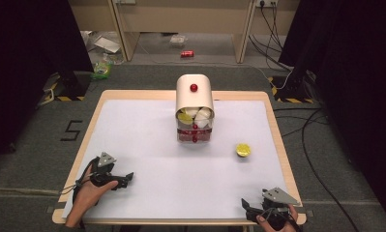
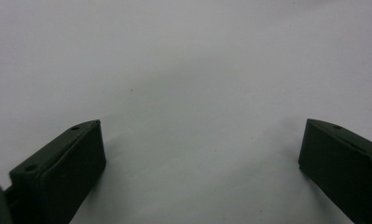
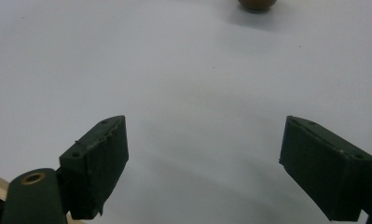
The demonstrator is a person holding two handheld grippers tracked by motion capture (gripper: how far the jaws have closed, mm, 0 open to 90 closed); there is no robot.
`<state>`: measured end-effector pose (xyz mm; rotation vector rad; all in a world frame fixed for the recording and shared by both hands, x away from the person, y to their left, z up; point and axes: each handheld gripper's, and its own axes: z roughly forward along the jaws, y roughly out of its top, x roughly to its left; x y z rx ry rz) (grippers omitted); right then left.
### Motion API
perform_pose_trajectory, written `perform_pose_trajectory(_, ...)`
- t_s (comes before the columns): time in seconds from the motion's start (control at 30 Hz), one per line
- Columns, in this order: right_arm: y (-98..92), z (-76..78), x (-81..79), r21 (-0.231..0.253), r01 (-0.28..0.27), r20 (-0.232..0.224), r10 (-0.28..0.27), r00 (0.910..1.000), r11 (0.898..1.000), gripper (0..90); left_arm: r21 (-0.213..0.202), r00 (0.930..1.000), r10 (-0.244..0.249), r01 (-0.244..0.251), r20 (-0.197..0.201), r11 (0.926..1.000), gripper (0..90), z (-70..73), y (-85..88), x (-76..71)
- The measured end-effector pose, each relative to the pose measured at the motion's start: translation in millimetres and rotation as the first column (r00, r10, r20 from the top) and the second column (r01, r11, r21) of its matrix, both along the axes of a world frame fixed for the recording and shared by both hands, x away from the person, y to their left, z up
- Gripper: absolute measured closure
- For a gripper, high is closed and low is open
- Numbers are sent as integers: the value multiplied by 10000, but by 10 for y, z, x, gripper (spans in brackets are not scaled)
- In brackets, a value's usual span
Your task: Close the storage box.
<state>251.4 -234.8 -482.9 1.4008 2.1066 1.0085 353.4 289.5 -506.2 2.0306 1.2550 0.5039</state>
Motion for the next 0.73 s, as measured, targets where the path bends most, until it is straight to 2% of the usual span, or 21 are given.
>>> perform_pose_trajectory(0.27,-15,-17,-57,-226,-15,-60,14,10000,9997,157,0,10000,-1,1,0,10000,0,0,0,0)
perform_pose_trajectory(0.73,-38,-22,-86,-165,11,-98,-13,10000,9999,157,-2,10000,-1,1,-10,10000,0,0,0,1)
